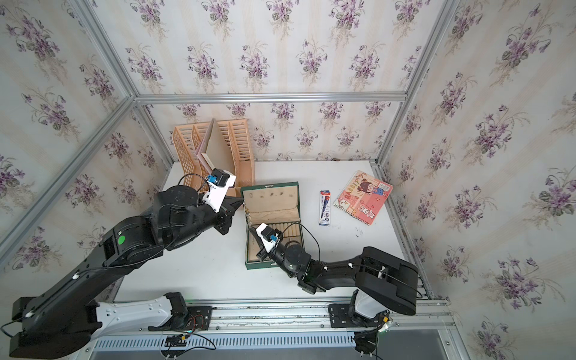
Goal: Put jewelry chain into jewelry box
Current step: Hang the necklace on the jewelry box clasp.
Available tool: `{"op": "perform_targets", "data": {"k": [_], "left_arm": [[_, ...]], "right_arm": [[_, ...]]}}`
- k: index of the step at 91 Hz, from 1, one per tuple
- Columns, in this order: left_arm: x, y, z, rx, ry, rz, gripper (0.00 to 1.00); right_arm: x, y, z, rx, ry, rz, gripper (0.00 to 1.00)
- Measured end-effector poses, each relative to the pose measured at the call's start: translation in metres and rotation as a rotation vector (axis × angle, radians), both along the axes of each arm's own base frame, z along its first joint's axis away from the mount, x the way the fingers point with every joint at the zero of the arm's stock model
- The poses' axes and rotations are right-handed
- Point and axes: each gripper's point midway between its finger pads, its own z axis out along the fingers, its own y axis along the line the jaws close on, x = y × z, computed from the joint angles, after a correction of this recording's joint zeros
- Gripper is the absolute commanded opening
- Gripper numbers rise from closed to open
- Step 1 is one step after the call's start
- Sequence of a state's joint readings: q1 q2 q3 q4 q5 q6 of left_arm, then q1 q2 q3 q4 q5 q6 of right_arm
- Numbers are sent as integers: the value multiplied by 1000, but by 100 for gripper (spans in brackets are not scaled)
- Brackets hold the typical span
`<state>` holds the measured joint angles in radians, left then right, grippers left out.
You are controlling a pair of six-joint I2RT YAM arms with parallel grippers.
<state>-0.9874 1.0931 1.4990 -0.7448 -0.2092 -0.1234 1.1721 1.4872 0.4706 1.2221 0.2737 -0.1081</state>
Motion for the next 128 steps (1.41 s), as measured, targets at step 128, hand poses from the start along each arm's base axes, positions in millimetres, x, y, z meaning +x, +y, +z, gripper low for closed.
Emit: {"op": "perform_targets", "data": {"k": [128], "left_arm": [[95,39,-100,-208,-140,647,0]], "right_arm": [[145,-47,-9,-51,314,-290,0]]}}
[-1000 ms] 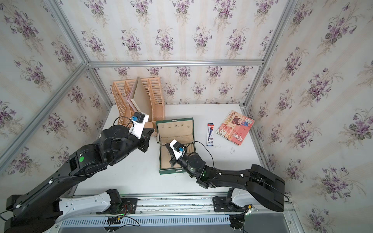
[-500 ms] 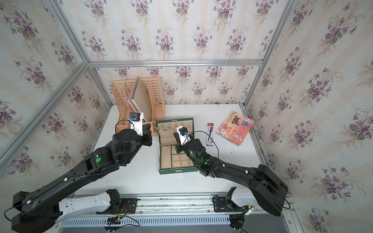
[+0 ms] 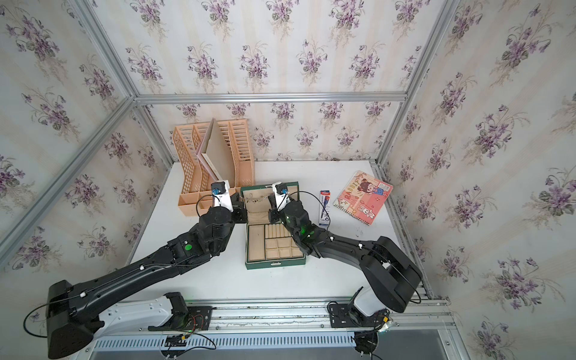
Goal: Put jewelry chain into jewelry box
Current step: Hang the necklace on the jewelry box clasp.
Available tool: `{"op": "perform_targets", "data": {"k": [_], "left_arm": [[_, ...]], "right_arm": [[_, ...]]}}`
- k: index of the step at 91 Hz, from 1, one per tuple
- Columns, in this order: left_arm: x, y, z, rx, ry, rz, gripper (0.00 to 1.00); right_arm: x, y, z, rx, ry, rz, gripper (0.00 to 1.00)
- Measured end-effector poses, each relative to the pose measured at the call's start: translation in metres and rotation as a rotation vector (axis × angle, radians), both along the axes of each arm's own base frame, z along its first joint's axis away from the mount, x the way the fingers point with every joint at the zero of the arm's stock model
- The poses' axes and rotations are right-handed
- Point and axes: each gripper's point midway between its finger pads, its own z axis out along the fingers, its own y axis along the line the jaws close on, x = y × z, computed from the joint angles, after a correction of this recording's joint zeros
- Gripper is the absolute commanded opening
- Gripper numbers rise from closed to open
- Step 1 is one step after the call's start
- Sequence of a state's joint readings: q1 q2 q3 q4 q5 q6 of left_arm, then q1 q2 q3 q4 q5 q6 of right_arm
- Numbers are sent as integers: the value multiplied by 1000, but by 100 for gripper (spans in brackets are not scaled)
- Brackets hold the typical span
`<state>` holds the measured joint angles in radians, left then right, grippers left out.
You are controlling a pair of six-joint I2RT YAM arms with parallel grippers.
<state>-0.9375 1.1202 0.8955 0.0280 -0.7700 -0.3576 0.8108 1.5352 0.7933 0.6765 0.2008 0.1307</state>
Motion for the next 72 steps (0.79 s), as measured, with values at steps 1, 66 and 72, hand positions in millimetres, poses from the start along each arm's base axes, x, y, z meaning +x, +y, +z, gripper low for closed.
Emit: {"op": "perform_targets", "data": {"k": [1,66,72], "left_arm": [[1,1,-1,-4,0,6,0],[25,21,-11,-99,2,93,0],[25,22,-13,-99,7,95,0]], "right_arm": [[1,1,-1,0,2,1,0],[20,11,-2,0,-17,5,0],[19,10,-10,-10,-4,8,0]]}}
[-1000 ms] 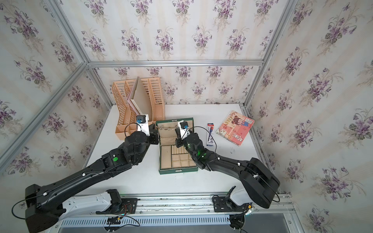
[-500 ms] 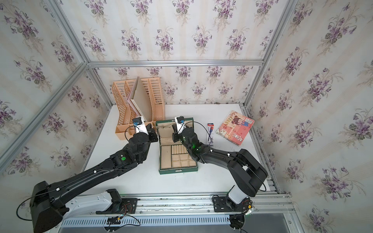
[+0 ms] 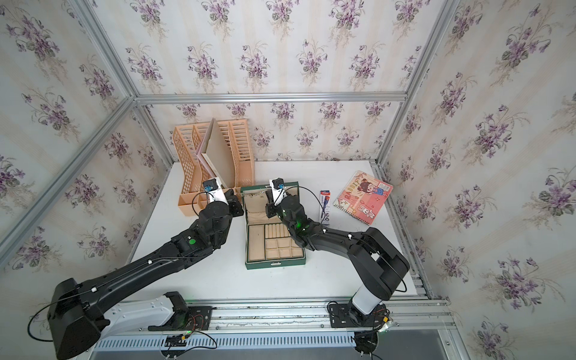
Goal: Put jewelry chain into jewelry box
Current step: Hang the necklace on the jewelry box clasp.
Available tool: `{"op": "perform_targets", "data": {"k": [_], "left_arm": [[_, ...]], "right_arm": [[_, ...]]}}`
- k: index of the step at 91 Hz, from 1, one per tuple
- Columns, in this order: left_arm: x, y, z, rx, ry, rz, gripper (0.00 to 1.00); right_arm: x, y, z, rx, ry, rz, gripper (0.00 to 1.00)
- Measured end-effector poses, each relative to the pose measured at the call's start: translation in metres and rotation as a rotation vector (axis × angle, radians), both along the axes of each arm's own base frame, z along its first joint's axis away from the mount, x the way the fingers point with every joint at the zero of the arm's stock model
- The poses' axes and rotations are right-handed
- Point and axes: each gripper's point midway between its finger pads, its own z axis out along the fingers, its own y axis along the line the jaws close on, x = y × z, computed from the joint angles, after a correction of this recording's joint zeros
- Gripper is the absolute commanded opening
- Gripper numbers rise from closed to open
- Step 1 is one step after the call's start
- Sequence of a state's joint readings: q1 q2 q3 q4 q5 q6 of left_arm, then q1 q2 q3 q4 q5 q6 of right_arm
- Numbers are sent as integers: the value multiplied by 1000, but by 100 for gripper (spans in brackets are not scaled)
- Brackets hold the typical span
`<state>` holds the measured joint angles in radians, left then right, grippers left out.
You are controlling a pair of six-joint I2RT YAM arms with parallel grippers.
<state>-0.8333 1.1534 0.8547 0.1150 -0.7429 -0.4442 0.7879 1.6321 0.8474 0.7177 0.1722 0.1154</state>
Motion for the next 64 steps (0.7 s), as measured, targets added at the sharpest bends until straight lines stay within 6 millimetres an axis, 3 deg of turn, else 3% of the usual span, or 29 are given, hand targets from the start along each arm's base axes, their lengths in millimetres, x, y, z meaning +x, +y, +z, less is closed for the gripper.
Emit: {"op": "perform_targets", "data": {"k": [29,64], "left_arm": [[0,0,-12,-7,25,1,0],[3,0,-20,4,41,7,0]], "right_arm": [[-4,-3,-30,-13,53,-1,0],[2,5,-22,29,50,8,0]]}}
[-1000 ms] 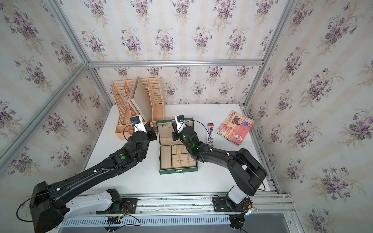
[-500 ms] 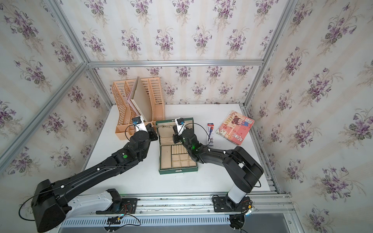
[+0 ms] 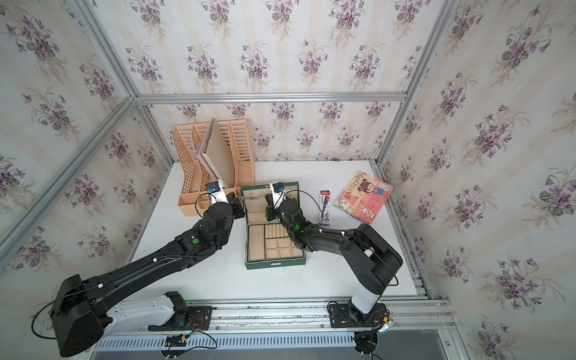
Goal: Put jewelry chain into jewelry box
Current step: Hang the necklace on the jewelry box clasp.
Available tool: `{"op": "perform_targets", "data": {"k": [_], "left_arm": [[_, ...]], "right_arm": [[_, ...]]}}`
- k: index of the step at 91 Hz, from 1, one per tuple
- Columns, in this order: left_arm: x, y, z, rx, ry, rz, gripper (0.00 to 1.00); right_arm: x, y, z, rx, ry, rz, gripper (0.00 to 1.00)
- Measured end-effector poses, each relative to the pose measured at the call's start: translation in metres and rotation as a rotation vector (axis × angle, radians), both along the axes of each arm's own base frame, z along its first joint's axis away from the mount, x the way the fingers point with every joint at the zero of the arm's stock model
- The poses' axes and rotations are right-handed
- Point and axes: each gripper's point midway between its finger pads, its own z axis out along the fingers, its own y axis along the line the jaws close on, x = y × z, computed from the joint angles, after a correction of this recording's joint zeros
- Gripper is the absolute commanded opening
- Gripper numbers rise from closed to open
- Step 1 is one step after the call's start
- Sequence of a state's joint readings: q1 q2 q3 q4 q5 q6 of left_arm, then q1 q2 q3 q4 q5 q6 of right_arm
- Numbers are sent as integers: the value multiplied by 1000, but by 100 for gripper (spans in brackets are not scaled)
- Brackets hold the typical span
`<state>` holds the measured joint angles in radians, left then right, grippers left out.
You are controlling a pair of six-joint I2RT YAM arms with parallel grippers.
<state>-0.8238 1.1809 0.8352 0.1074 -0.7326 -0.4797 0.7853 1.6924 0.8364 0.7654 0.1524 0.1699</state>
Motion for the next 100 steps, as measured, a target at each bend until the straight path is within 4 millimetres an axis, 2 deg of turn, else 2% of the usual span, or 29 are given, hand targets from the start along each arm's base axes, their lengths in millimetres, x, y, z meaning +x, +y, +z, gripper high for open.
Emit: {"op": "perform_targets", "data": {"k": [33,69,100], "left_arm": [[4,7,-4,2,14,24,0],[8,13,-24,13,76,41,0],[10,14,-31,15,101,50,0]], "right_arm": [[10,6,1,30,20,-10,0],[13,8,-12,31,67,-18,0],[13,9,-18,59,102,-25,0]]}}
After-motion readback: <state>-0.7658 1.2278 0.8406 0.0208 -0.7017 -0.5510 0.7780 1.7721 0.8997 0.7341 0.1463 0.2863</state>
